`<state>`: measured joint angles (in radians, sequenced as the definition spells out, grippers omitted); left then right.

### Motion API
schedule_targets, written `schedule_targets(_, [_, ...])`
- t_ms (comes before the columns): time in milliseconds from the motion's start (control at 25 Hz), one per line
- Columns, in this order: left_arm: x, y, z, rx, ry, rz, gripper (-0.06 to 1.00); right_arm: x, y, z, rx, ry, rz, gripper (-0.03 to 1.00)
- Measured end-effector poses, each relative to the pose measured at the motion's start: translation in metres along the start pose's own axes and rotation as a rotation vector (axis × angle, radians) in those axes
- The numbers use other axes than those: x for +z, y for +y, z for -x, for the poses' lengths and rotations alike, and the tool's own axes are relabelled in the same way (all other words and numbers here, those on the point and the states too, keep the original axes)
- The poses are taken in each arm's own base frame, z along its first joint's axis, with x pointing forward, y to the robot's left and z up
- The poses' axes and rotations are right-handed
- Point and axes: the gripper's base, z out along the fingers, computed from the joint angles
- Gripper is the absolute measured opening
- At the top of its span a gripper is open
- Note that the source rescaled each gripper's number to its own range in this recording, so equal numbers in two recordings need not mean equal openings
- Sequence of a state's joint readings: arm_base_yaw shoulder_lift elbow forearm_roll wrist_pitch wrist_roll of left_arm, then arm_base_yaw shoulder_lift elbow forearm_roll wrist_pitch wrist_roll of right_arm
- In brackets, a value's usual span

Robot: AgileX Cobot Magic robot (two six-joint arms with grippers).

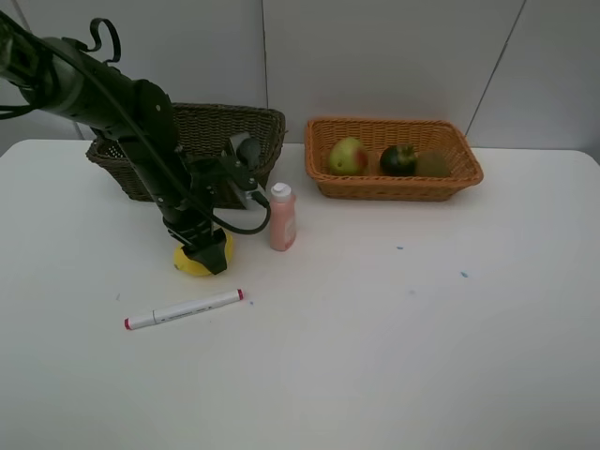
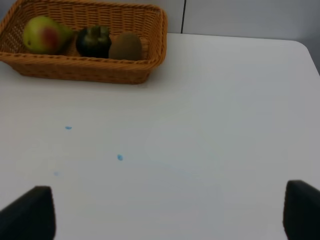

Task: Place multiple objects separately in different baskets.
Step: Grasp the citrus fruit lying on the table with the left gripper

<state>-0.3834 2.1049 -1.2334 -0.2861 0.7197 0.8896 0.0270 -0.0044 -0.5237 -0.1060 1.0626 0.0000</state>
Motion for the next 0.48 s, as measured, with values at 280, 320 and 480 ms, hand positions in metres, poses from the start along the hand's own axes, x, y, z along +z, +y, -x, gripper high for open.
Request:
schedule_targets(280, [-0.017,0.001,0.01,0.007,0.008,-0.036,0.75,0.0,0.0,0.0,0.0,0.0,0.0,1.0])
schedule_targets(320, [-0.023,0.002,0.013,0.008,-0.002,-0.029,0.75,0.0,0.0,0.0,0.0,0.0,0.0,1.0])
schedule_targets(480, [-0.058,0.004,0.028,0.004,-0.053,-0.003,0.75,0.0,0.0,0.0,0.0,0.0,0.0,1.0])
